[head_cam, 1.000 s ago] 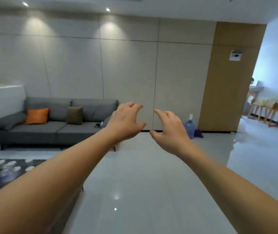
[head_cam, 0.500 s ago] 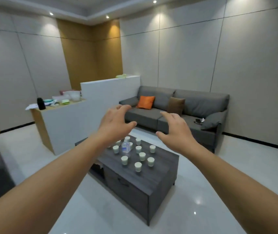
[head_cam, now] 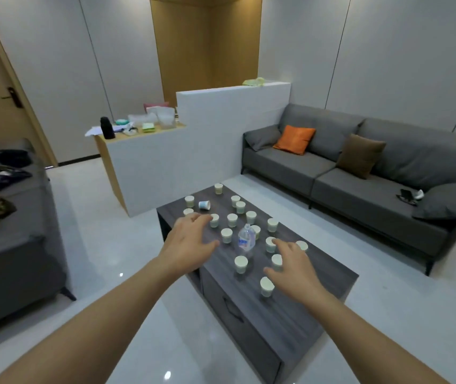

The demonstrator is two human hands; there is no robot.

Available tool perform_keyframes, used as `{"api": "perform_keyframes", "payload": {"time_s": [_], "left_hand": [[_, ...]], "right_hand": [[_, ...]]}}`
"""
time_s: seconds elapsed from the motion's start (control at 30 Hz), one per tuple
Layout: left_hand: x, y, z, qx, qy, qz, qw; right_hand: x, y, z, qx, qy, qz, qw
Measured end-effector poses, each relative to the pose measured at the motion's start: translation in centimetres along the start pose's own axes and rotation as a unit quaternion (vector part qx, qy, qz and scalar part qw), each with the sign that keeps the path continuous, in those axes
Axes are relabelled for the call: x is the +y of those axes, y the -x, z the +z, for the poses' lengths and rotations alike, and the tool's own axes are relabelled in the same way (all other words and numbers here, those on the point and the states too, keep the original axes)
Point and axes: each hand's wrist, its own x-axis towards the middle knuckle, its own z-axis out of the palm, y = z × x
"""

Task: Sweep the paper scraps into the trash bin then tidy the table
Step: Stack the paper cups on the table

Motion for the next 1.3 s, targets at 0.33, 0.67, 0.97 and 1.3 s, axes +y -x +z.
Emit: {"api": "perform_keyframes", "payload": {"time_s": [0.33, 0.67, 0.97, 1.3], "left_hand": [[-11.7, -13.5, 14.2, -0.175, 0.045, -0.067, 0.981], [-14.8, -22.3, 27.1, -0.314, 0.033, -0.083, 0.945], [-16.3, -25.9, 39.7, -0.375, 0.028, -0.162, 0.912], [-19.4, -28.9, 46.1, -0.445, -0.022, -0.230, 0.865]], "right_hand": [[6.0, -11.7, 13.7, -0.091, -0.003, 0.172, 0.981], [12.6, -19.4, 21.2, -0.140, -0.053, 0.312, 0.938], [22.4, -30.2, 32.9, -0.159, 0.009, 0.404, 0.901], [22.7, -35.7, 36.6, 0.006, -0.126, 0.287, 0.950]]}}
